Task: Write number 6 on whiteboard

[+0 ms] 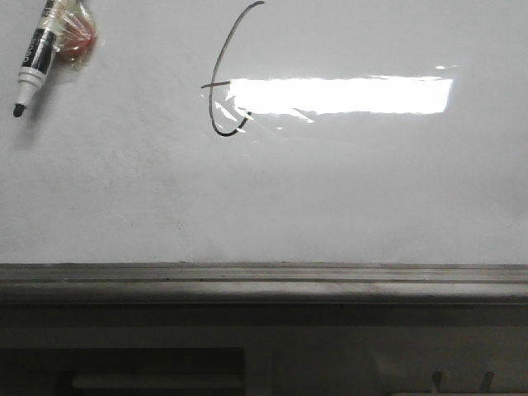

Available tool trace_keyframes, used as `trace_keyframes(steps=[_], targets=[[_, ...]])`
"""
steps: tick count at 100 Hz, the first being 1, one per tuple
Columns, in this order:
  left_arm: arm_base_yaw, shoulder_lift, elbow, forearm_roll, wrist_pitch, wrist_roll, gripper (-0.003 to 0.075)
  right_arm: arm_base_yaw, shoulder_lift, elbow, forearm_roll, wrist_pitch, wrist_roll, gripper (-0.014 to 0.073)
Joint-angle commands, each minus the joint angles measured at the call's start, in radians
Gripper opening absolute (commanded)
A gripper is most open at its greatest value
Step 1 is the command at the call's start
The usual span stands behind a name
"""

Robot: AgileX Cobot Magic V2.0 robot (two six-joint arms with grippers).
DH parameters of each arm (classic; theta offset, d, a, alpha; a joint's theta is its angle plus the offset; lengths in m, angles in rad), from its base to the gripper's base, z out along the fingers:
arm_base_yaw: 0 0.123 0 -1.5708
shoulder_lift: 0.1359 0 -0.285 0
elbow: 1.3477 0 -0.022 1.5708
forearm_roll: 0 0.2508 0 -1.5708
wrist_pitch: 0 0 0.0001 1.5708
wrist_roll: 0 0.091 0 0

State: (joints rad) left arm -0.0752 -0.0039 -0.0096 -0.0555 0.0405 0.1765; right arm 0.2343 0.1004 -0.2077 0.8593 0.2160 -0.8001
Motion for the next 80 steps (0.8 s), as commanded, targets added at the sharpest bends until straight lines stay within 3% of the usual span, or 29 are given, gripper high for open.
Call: trace_keyframes(steps=[1, 74, 80], targets=[[-0.006, -0.032, 0.049, -0.016, -0.074, -0.014, -0.0020, -0.005, 0.010, -0.023, 0.012, -0.061, -0.007, -0.0071], [-0.006, -0.032, 0.049, -0.016, -0.074, -0.014, -0.0020, -0.005, 0.010, -0.023, 0.012, -0.061, -0.007, -0.0071], [-0.006, -0.032, 0.049, -0.016, -0.074, -0.014, -0.0020, -0.005, 0.010, -0.023, -0.071, -0.061, -0.005, -0.0071]])
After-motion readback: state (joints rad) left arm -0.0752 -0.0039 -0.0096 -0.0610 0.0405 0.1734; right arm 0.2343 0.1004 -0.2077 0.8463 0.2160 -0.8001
